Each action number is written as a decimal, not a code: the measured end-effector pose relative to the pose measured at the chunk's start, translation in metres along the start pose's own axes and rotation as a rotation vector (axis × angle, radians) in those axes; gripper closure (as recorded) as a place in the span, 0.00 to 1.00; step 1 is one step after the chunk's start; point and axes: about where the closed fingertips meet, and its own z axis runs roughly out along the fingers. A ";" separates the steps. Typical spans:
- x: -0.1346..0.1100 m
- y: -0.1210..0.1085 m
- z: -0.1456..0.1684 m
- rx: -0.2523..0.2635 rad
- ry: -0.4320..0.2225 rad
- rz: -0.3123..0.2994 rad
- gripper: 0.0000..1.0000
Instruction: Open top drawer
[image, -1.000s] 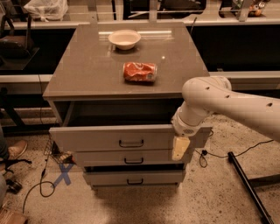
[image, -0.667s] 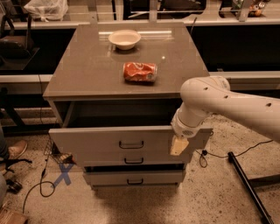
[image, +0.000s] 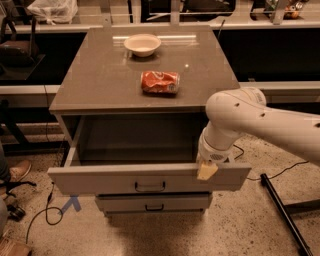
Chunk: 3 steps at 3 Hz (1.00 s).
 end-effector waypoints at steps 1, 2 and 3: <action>0.004 0.008 -0.005 0.014 -0.005 0.009 1.00; 0.005 0.010 -0.004 0.018 -0.013 0.011 1.00; 0.025 0.028 0.003 0.055 -0.097 0.032 1.00</action>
Offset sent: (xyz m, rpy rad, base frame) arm -0.0689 -0.0539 -0.0063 0.2244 -0.1361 -0.0702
